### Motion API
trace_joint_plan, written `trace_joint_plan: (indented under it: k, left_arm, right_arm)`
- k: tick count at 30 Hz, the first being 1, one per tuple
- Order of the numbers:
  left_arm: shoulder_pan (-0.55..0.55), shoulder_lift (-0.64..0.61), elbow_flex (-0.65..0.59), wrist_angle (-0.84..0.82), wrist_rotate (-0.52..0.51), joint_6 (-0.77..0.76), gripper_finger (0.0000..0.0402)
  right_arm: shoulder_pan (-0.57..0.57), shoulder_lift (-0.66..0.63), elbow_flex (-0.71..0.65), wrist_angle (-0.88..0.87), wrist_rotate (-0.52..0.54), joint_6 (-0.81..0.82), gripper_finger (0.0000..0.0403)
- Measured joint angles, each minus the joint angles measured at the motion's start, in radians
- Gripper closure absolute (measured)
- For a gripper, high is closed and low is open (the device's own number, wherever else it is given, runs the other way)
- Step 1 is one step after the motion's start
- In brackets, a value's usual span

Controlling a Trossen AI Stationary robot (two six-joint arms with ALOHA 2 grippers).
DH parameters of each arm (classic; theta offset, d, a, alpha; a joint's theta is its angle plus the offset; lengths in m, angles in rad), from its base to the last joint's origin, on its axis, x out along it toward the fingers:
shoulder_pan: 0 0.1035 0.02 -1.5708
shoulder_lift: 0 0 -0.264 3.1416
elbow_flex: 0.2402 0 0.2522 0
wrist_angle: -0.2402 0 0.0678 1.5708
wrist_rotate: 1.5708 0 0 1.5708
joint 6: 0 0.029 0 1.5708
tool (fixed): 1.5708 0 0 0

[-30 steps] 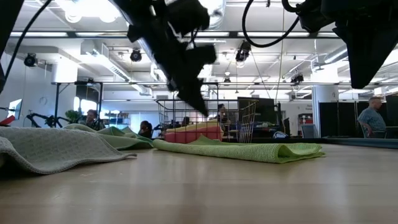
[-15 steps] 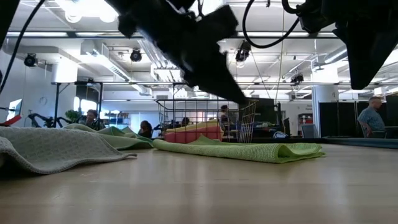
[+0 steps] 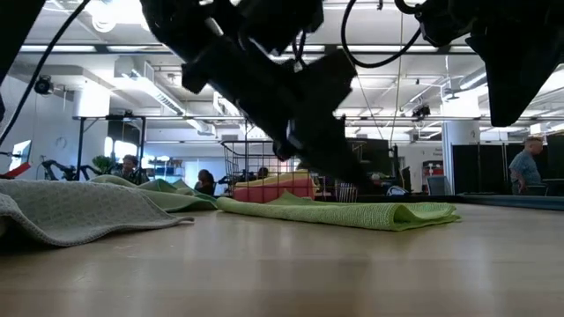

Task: Fold microfiber towels
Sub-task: Fold the green microfiber cloth

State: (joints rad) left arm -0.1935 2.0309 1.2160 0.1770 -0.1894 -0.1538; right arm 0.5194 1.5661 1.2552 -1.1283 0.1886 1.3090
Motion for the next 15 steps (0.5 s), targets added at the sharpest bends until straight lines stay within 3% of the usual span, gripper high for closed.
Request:
trace_joint_plan:
  k: [9, 15]
  left_arm:
    - [-0.029, 0.033, -0.005, -0.092, 0.051, -0.044, 0.0401]
    - [-0.066, 0.022, -0.003, -0.282, 0.050, 0.118, 0.0401]
  right_arm:
    - [0.000, 0.000, 0.000, 0.012, -0.001, 0.000, 0.0312]
    - [0.000, 0.000, -0.001, 0.012, 0.000, -0.001, 0.0312]
